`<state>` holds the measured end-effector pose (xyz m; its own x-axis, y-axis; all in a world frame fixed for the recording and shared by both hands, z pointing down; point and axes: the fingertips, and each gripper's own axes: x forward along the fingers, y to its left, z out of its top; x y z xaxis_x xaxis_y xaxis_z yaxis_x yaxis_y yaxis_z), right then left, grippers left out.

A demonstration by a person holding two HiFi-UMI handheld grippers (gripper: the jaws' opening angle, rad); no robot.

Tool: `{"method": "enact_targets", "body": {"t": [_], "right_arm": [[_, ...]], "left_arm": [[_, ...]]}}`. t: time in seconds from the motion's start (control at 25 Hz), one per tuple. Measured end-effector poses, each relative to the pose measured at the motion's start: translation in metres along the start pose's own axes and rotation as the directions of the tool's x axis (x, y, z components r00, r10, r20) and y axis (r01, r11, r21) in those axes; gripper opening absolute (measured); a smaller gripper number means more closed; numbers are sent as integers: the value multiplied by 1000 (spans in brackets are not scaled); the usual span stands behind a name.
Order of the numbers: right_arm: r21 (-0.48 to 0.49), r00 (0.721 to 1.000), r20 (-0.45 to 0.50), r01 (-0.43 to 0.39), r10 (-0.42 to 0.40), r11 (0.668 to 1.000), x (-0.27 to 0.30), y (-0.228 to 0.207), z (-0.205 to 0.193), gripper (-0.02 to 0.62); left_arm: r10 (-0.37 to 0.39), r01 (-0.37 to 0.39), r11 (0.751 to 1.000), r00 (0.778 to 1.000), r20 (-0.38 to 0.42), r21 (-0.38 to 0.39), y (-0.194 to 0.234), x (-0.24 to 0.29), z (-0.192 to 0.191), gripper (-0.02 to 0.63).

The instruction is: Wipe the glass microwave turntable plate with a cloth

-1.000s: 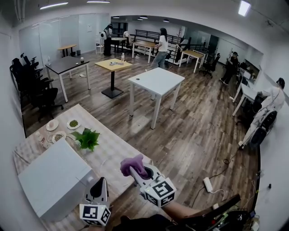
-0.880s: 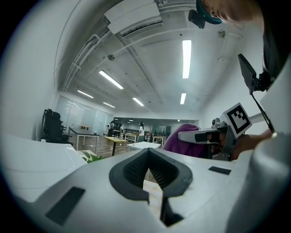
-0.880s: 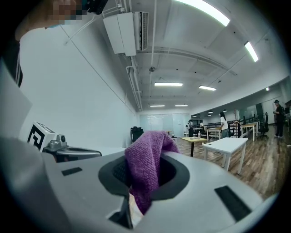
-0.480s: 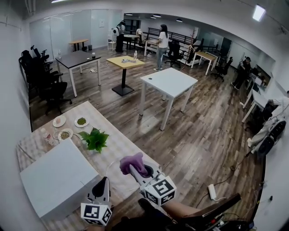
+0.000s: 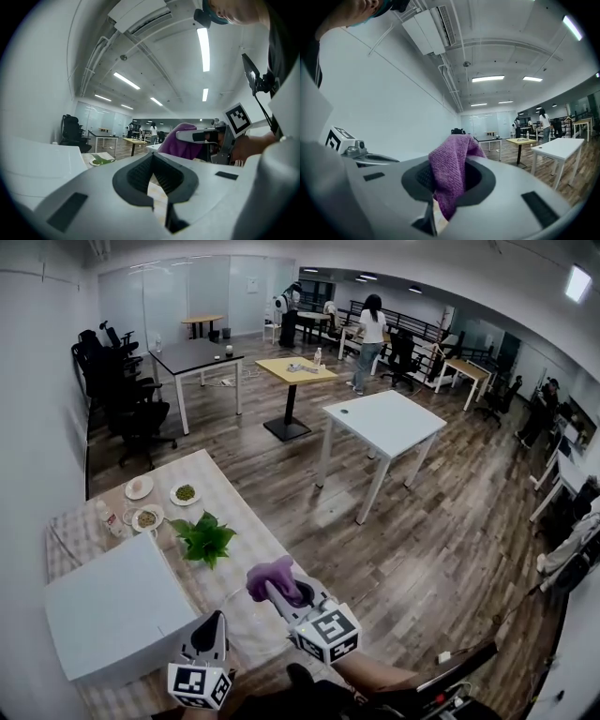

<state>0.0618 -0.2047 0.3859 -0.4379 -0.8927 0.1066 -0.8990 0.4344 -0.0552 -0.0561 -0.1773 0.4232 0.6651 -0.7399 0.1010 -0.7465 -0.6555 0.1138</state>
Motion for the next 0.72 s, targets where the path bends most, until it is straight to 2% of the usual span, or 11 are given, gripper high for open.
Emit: {"method": "enact_targets", "body": {"t": [0.24,0.72], "right_arm": [[14,997,-33,-62,63,998,20,-22,-17,66],[13,972,-105,-211,211,977,59,-31,-58,66]], "left_arm": [[51,-51,999,998,-41,2,-3,19,-20,8],[141,-145,989,984,-107,-22,0,37,-65,8]]}}
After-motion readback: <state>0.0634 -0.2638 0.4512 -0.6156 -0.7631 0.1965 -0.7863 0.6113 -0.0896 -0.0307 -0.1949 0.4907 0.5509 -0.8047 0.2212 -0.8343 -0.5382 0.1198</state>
